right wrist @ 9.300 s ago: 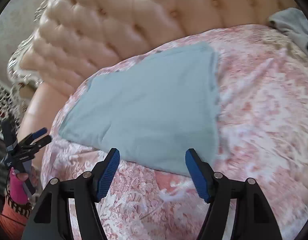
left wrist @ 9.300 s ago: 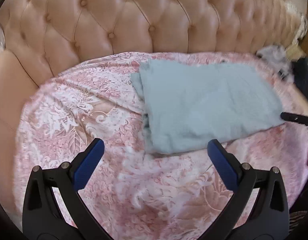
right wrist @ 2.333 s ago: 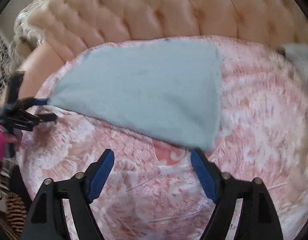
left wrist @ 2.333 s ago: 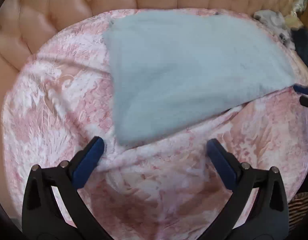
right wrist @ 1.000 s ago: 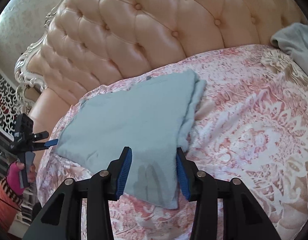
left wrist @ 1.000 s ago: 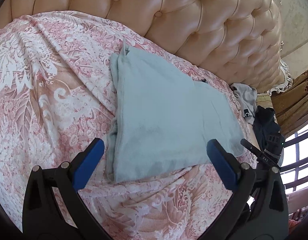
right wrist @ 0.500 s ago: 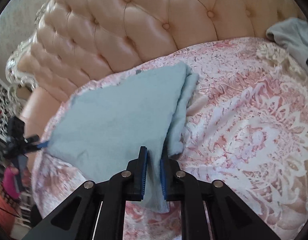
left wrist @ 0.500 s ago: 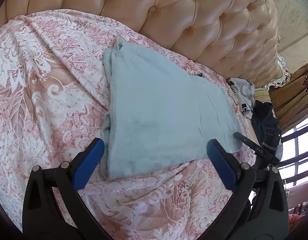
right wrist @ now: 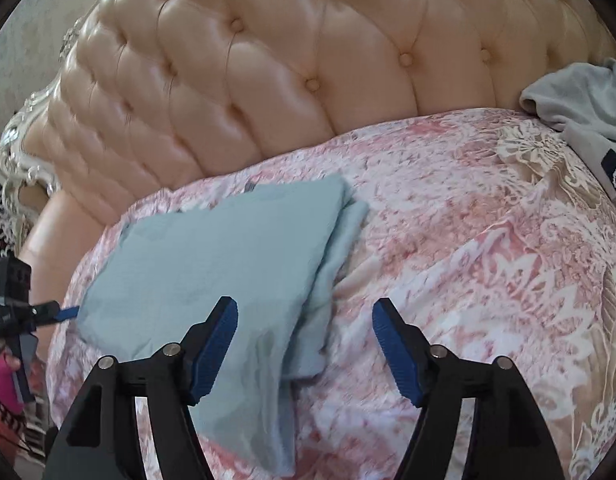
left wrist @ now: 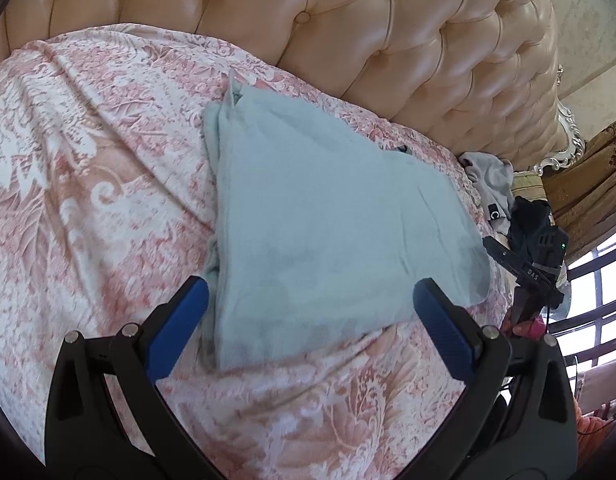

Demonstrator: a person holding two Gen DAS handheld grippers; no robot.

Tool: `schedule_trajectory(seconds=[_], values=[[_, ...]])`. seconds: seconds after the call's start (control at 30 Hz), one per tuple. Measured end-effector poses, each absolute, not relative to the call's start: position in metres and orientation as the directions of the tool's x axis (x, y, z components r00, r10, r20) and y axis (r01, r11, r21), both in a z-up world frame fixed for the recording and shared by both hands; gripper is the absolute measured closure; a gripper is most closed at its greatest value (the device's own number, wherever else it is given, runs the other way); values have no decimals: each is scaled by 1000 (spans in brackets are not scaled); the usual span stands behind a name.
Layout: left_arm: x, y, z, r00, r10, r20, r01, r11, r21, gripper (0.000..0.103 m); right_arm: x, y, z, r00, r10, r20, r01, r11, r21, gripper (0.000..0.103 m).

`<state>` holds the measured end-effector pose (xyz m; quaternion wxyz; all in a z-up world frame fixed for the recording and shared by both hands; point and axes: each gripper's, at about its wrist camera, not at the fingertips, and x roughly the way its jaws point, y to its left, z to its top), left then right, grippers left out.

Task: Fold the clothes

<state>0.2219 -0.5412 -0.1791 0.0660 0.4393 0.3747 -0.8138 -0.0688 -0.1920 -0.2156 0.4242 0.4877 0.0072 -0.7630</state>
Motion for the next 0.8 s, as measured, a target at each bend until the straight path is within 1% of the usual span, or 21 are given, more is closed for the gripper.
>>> schedule_trajectory(seconds=[0.17,0.3,0.33,0.4,0.43,0.47,0.63,0.7,0.8], values=[[208,-542,-185,-594,224,-773,441,-712,-546,0,-59,-202,-217,-141,-656,-741,696,-598,398,32],[206,-541,-185,-587,224,-778,434,-724,-536,0,-56,-210,-224,-111,-642,-758,711,-584,391,33],[207,-541,-185,-588,226,-776,432,-723,-539,0,-57,-209,-225,-110,-641,-759,708,-586,393,34],[207,-542,-185,-586,228,-778,430,-726,-537,0,-59,-205,-226,-92,-656,-749,696,-580,422,56],[207,-543,-186,-584,227,-780,431,-728,-534,0,-60,-202,-226,-78,-670,-738,689,-571,446,77],[207,-543,-186,-581,224,-783,432,-730,-529,0,-61,-200,-225,-73,-677,-732,688,-566,455,83],[204,-545,-183,-573,203,-794,425,-755,-500,0,-62,-200,-227,-77,-658,-749,686,-580,439,91],[201,-547,-178,-558,173,-812,415,-789,-453,0,-60,-201,-223,-97,-653,-751,693,-586,420,92],[195,-553,-171,-531,109,-840,390,-849,-357,0,-55,-201,-211,-126,-676,-726,704,-577,415,93]])
